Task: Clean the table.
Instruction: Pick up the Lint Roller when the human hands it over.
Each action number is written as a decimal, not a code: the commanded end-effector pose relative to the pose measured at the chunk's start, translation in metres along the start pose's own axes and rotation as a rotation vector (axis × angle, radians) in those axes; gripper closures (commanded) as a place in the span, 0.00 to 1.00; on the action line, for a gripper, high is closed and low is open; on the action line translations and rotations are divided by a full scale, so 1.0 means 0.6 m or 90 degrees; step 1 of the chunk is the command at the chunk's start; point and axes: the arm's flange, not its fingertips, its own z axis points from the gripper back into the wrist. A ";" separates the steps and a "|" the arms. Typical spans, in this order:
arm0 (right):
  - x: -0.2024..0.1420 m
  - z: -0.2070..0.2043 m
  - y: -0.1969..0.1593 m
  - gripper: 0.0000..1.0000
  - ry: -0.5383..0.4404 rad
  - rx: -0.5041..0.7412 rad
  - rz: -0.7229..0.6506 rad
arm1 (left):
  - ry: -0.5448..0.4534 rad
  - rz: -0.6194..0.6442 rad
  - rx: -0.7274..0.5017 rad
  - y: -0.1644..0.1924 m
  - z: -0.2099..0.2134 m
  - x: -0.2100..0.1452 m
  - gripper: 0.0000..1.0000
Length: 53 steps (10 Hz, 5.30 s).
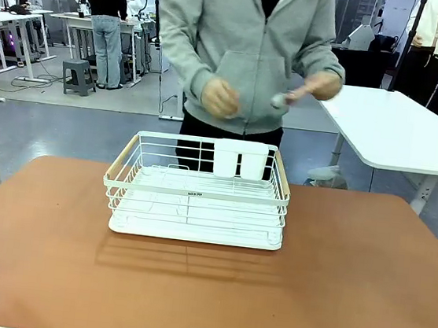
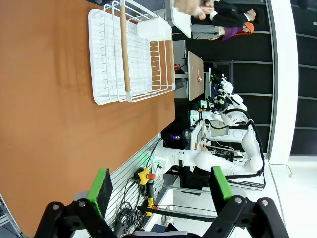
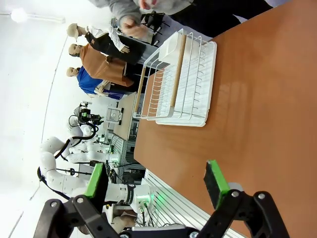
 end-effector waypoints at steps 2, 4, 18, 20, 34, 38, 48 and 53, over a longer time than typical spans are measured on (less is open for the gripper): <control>0.000 0.002 0.004 0.00 0.003 0.002 0.010 | 0.001 -0.001 -0.005 -0.002 0.004 -0.005 0.00; 0.000 0.002 0.004 0.00 0.003 0.002 0.010 | 0.001 -0.001 -0.005 -0.002 0.004 -0.005 0.00; 0.000 0.002 0.004 0.00 0.003 0.002 0.010 | 0.001 -0.001 -0.005 -0.002 0.004 -0.005 0.00; 0.000 0.000 0.000 0.00 0.000 0.000 0.000 | 0.001 -0.001 -0.005 -0.002 0.004 -0.005 0.00; -0.034 -0.295 0.198 0.00 -0.099 -0.197 -0.305 | 0.001 -0.001 -0.005 -0.002 0.004 -0.005 0.00; -0.021 -0.316 0.177 0.00 -0.111 -0.184 -0.302 | 0.001 -0.001 -0.005 -0.002 0.004 -0.005 0.00; 0.001 -0.314 0.158 1.00 -0.119 -0.162 -0.295 | 0.001 -0.001 -0.005 -0.002 0.004 -0.005 0.00; 0.000 -0.306 0.150 1.00 -0.118 -0.157 -0.295 | 0.001 -0.001 -0.005 -0.002 0.004 -0.005 0.00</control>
